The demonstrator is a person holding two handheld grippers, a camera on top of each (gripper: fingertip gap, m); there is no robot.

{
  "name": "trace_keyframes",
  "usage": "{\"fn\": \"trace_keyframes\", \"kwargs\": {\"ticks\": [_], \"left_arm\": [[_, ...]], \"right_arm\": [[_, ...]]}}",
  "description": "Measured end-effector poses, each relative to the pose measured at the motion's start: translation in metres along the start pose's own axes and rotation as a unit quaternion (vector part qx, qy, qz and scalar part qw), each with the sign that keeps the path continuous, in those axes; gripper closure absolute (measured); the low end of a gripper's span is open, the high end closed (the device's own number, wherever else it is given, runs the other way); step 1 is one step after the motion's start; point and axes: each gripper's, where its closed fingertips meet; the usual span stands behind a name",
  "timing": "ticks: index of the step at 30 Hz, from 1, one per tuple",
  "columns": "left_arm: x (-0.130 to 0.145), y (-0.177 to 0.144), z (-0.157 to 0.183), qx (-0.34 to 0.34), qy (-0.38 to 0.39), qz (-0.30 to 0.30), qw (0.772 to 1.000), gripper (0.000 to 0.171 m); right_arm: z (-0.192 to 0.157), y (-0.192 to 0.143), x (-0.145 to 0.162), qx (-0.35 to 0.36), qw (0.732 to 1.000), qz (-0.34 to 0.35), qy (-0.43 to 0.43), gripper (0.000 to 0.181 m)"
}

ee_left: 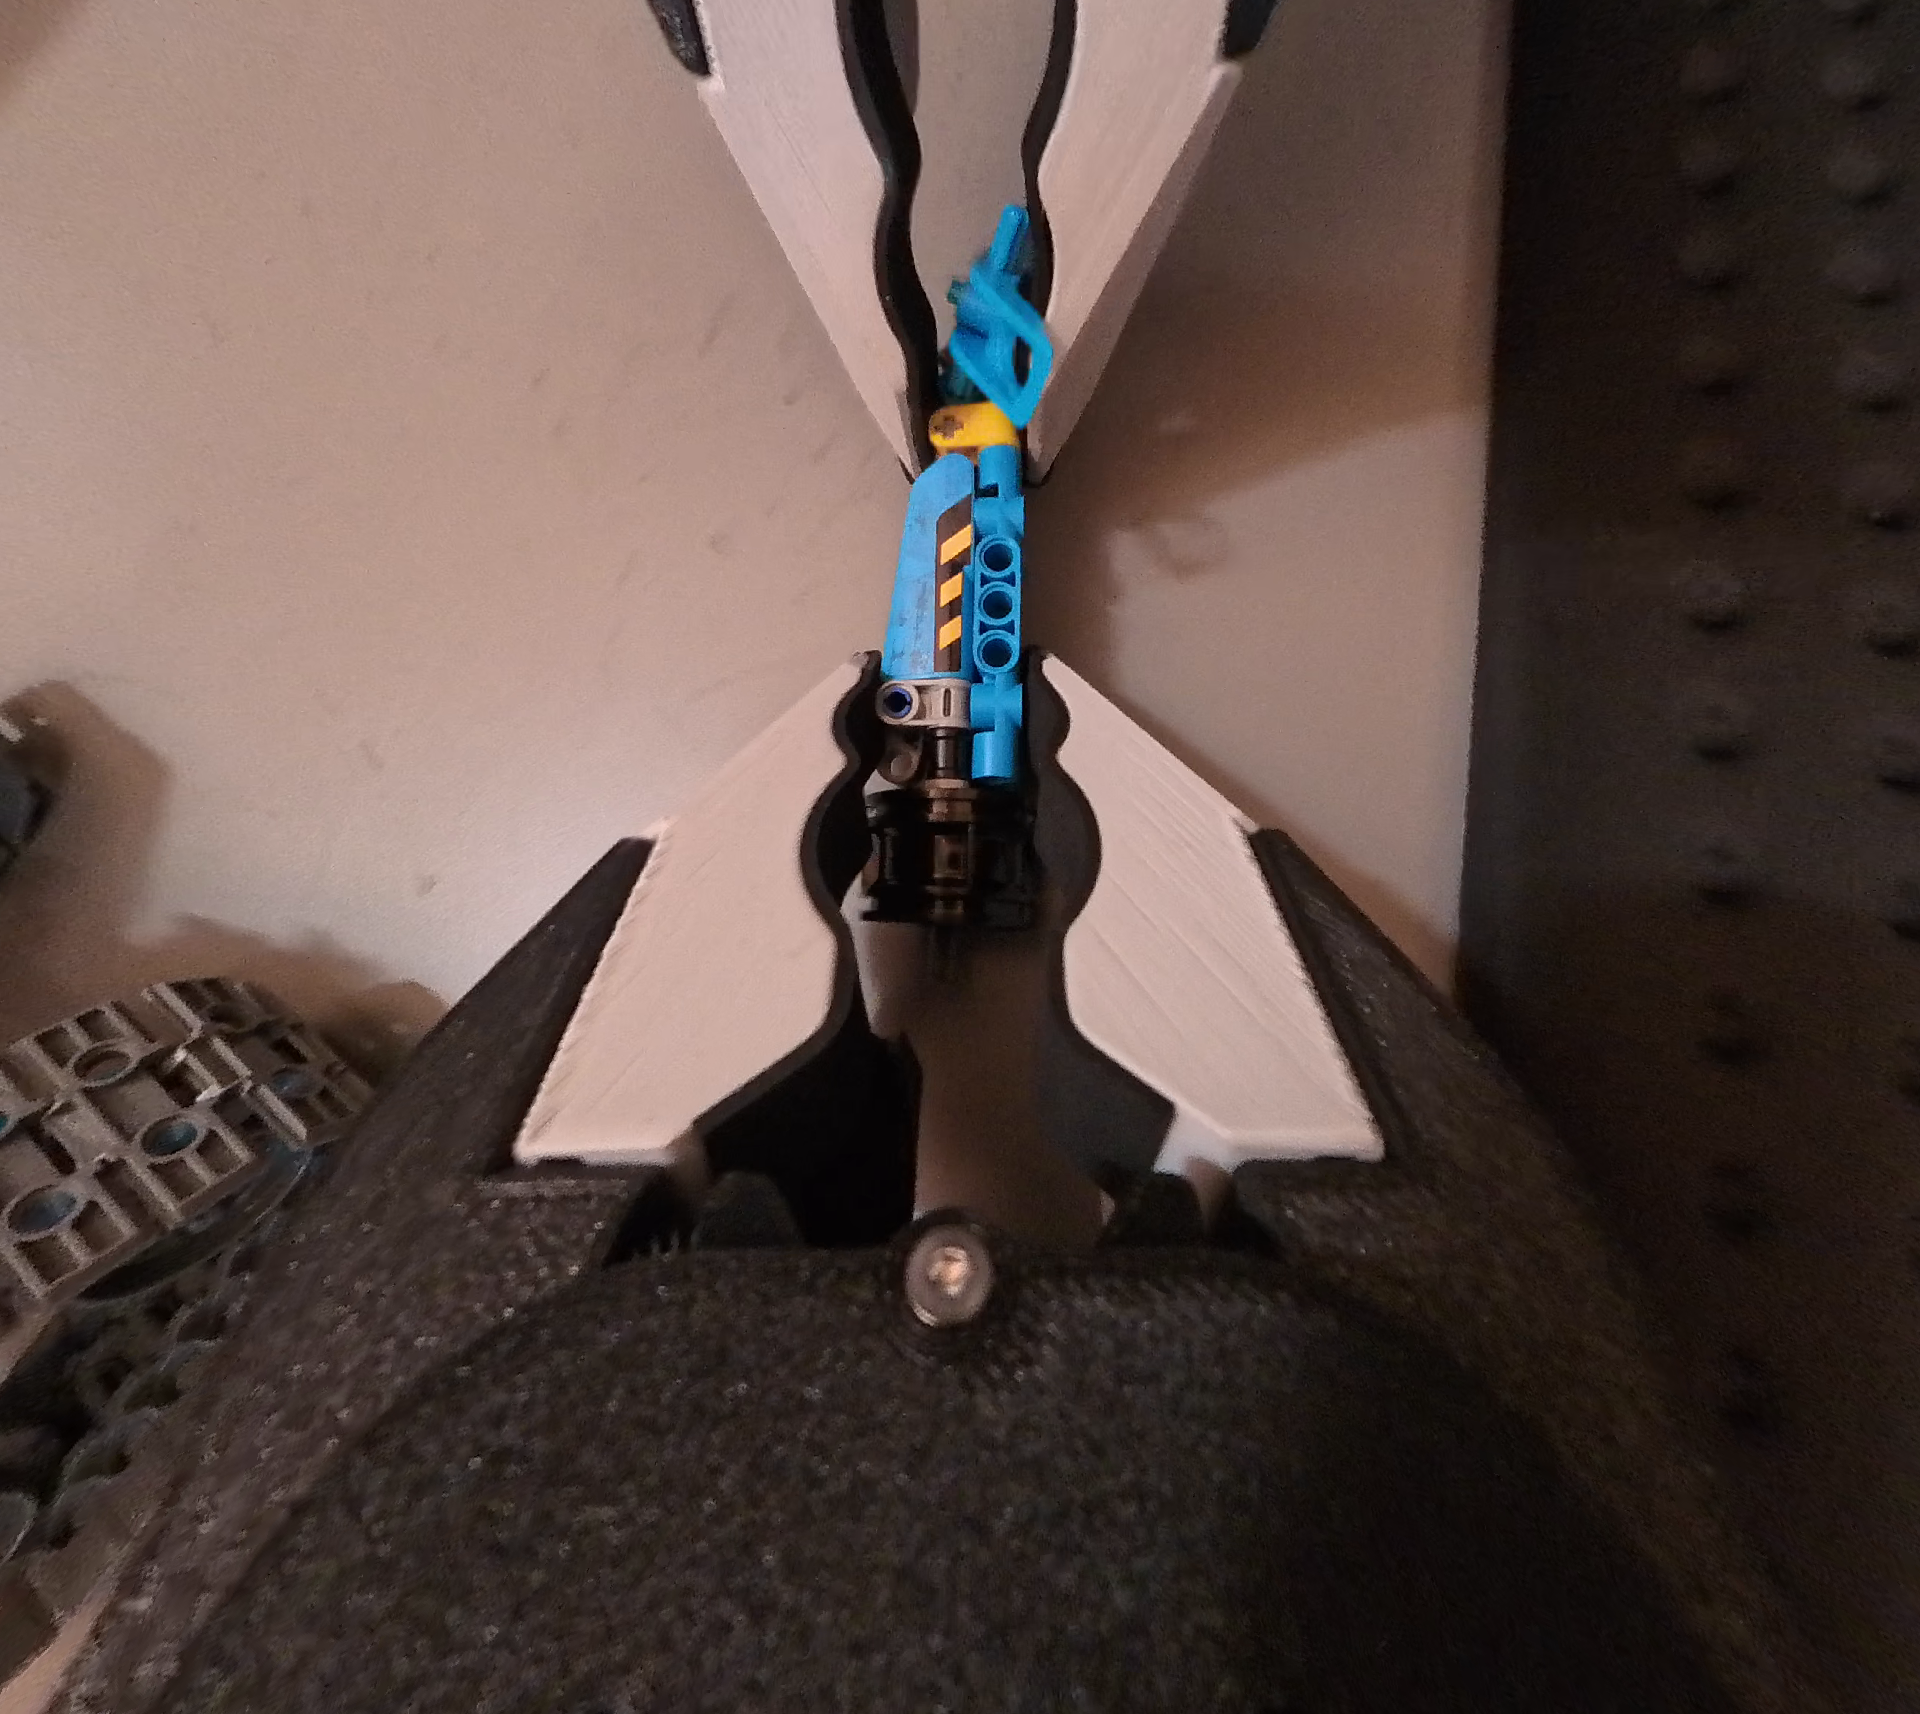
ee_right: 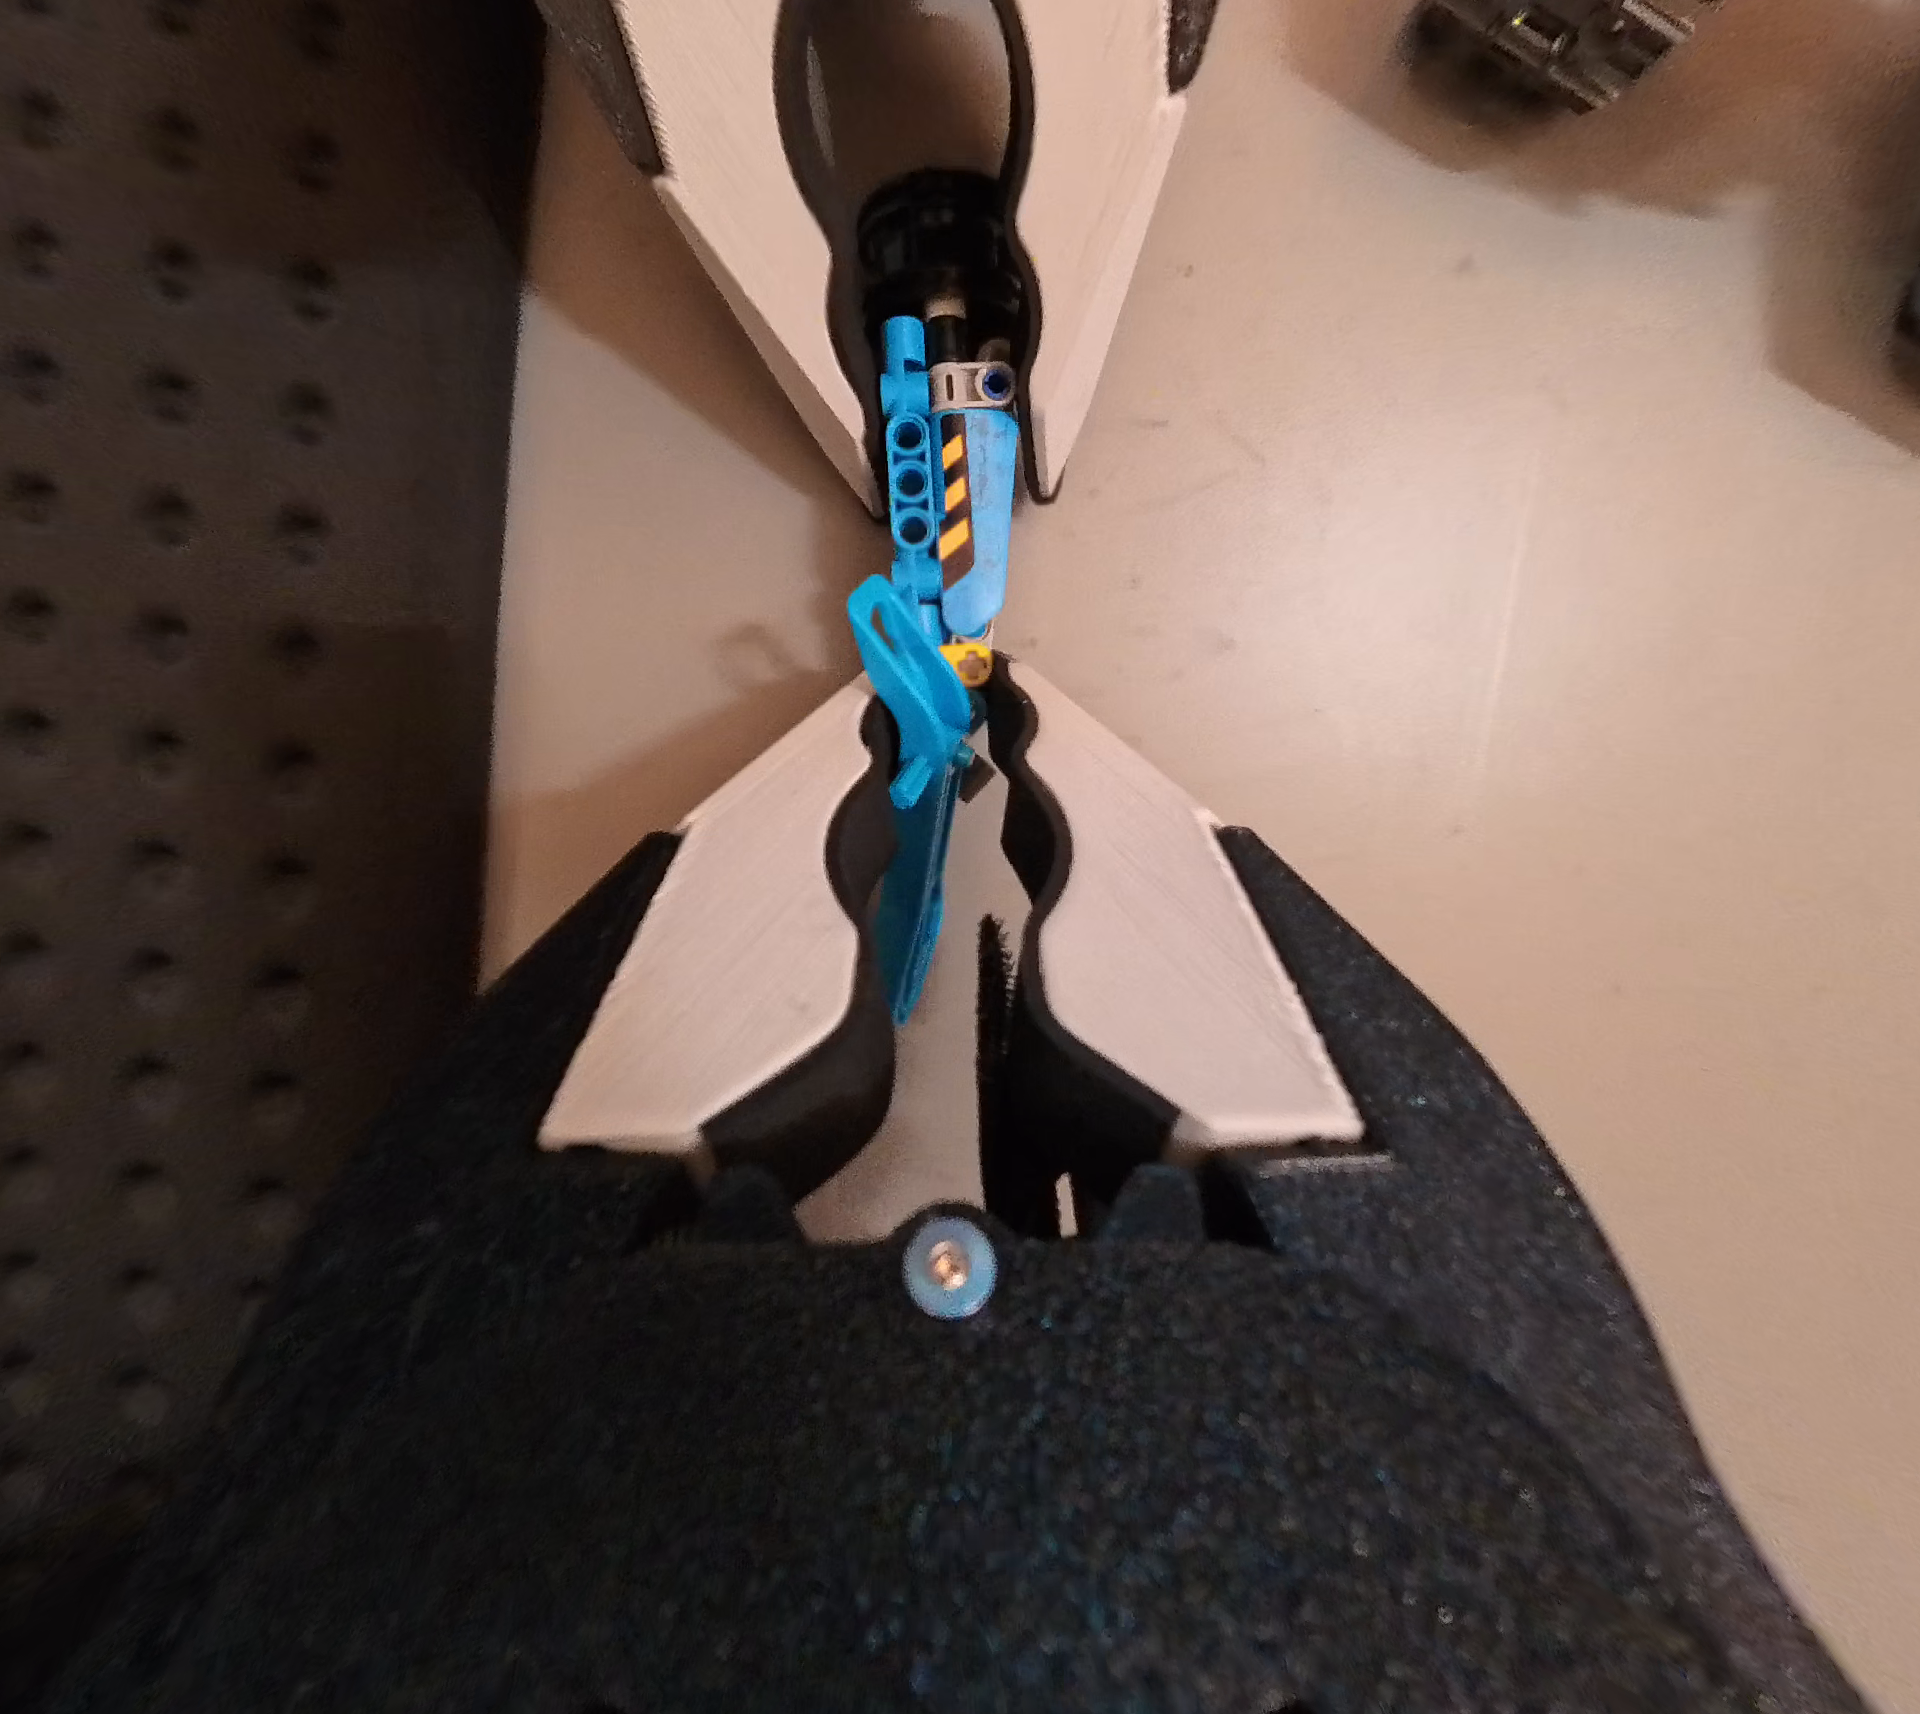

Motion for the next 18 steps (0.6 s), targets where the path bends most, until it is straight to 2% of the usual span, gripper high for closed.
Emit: {"fn": "trace_keyframes", "kwargs": {"ticks": [8,11,13,15,18], "left_arm": [[0.001,0.002,0.006,0.014,0.006,-0.006,1.0,0.144],[0.001,0.001,0.005,-0.001,0.018,-0.007,1.0,0.145],[0.0,0.0,0.005,-0.025,0.046,-0.005,0.999,0.146],[-0.001,-0.002,0.004,-0.061,0.085,-0.001,0.995,0.147],[-0.004,-0.003,0.001,-0.122,0.163,-0.004,0.979,0.146]], "right_arm": [[-0.006,0.005,0.006,-0.021,0.999,0.023,0.006,0.169],[-0.004,0.007,0.004,-0.002,0.999,0.036,0.01,0.168],[-0.005,0.007,0.008,0.013,0.999,0.038,0.01,0.167],[0.001,0.007,0.017,0.042,0.998,0.041,0.022,0.155],[0.001,0.006,0.02,0.046,0.993,0.095,0.057,0.157]]}}
Point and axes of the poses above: each gripper's, where its closed fingertips meet, y out along the fingers, x out of its underside, z = x × y across the jaws, and after that the axes turned 2 degrees about -z, right-handed
